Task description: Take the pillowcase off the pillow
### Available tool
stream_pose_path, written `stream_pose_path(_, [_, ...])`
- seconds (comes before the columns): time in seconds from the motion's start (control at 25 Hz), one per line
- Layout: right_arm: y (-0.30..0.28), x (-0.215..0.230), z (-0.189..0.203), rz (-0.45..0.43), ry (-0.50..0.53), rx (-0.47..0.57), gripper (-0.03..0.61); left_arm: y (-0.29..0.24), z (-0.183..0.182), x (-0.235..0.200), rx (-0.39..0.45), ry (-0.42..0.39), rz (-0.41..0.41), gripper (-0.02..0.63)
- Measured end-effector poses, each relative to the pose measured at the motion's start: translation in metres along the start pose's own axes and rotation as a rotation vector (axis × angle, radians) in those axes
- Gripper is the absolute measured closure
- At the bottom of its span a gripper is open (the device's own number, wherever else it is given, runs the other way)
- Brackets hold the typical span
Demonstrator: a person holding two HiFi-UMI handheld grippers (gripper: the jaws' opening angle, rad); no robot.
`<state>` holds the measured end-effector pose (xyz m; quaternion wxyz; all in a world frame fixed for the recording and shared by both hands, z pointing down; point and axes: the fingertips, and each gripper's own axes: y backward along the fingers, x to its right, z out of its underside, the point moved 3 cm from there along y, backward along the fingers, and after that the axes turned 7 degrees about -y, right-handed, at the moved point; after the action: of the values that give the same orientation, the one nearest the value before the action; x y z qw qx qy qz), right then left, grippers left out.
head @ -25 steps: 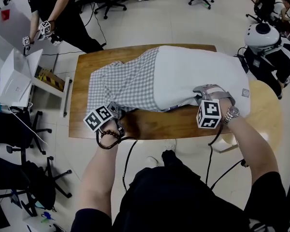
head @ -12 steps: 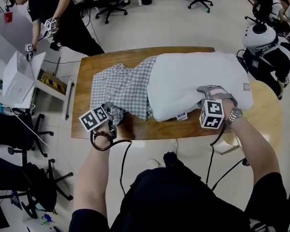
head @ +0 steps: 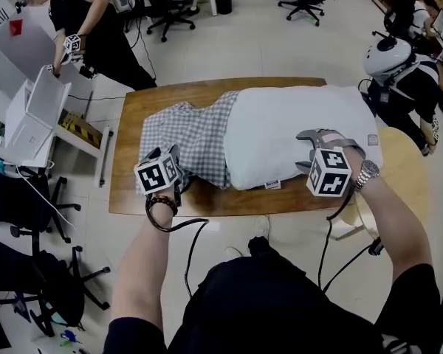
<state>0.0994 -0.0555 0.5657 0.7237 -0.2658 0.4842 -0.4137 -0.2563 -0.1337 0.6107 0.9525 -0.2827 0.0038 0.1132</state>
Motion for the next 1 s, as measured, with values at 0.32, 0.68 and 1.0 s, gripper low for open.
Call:
stream_pose_path(0.32, [0.003,0.031,-0.022,0.031,-0.099,0.08,0.29,-0.008,-0.031,0.032,0.0,-0.097,0.07,0.368])
stream_pose_path(0.68, [-0.014,0.082,-0.021,-0.005,-0.148,0.112,0.29,-0.043,-0.059,0.067,-0.033,-0.149,0.162,0.354])
stream_pose_path(1.0, [-0.045,0.12,-0.01,-0.104,-0.177,0.131,0.244,-0.09,-0.07,0.101,-0.087,-0.282,0.205,0.328])
